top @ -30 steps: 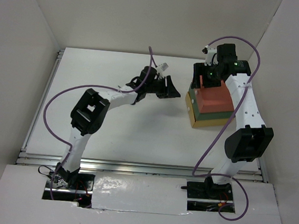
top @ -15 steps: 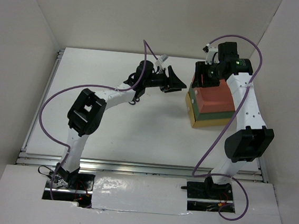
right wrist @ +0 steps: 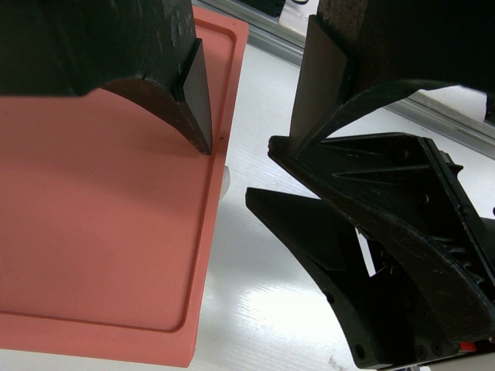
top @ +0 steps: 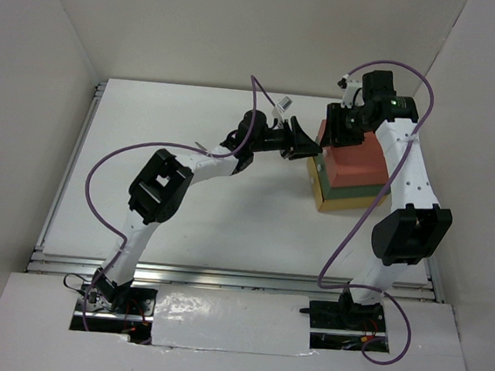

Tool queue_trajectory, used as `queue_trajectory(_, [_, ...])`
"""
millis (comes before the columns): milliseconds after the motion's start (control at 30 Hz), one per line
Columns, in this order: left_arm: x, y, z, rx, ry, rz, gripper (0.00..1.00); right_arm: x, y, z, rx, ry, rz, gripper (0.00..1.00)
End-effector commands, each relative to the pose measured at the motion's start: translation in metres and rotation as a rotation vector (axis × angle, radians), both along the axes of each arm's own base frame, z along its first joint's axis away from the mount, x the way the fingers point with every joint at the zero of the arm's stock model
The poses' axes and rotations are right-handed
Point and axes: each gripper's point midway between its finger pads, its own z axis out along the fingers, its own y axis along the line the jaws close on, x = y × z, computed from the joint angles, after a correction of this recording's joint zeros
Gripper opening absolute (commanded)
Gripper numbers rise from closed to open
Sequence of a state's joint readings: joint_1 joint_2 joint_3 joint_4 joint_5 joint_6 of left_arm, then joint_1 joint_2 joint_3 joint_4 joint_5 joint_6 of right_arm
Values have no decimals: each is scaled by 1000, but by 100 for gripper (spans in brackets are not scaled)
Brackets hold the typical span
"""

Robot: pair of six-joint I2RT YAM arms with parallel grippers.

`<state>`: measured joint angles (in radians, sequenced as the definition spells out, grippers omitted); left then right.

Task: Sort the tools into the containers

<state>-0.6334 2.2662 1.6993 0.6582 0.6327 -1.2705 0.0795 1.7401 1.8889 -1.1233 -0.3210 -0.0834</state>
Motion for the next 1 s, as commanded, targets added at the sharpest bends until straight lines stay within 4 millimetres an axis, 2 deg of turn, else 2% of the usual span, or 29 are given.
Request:
queue_trajectory(0, [2, -8, 25, -75, -68, -4, 58, -1, -6, -3, -20, 12, -17, 52])
queue_trajectory(333, [10, -14, 6, -66, -64, 7, 57, -3, -3, -11, -4, 44, -7, 49])
queue_trajectory(733, [13, -21, 4, -92, -62, 16, 56, -3, -4, -17, 10, 71, -9, 51])
queue_trajectory(967, [8, -27, 10, -114, -74, 10, 57, -4, -5, -18, 14, 75, -11, 51])
